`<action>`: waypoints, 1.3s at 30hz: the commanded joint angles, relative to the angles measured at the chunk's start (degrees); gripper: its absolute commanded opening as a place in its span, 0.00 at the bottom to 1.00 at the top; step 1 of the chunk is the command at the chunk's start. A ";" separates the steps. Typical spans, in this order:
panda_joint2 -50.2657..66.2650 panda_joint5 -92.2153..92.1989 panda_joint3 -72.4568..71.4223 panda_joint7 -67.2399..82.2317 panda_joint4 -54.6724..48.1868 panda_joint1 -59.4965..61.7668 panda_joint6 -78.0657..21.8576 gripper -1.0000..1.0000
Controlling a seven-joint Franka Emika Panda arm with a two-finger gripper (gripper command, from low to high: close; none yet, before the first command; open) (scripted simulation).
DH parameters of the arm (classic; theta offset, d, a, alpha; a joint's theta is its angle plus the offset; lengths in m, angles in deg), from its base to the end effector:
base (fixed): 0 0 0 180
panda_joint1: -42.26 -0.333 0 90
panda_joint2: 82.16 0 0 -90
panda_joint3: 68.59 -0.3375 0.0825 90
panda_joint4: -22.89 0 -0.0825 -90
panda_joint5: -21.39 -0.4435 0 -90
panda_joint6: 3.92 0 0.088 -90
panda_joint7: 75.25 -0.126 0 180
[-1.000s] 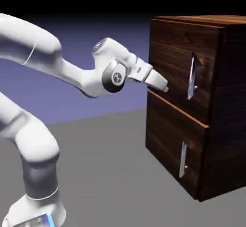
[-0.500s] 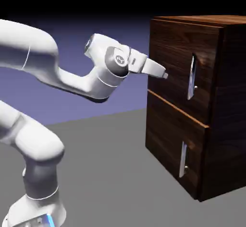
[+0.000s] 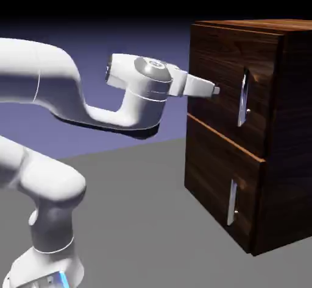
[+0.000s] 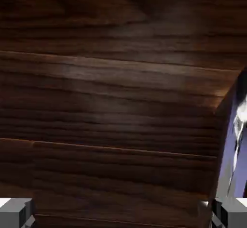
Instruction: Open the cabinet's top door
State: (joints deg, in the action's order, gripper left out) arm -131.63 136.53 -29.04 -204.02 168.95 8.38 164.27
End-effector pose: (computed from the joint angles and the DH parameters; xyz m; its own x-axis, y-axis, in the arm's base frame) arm 0.4202 -0.0170 0.5515 0.1746 -0.6504 0.7393 -0.1394 -0.7596 -0.6353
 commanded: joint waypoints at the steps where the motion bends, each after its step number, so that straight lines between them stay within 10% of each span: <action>1: -0.36 2.50 0.86 -1.87 -0.32 -0.72 -0.13 0.50; 26: -2.64 49.54 22.52 -37.14 -13.34 -23.96 -4.59 0.50; 27: -2.64 49.54 22.52 -37.14 -13.34 -23.96 -4.59 0.00; 39: -3.37 35.59 3.14 -35.83 2.64 -1.13 -13.59 0.00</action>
State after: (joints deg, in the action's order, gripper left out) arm -135.01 172.19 -25.90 -239.85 171.57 7.26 150.73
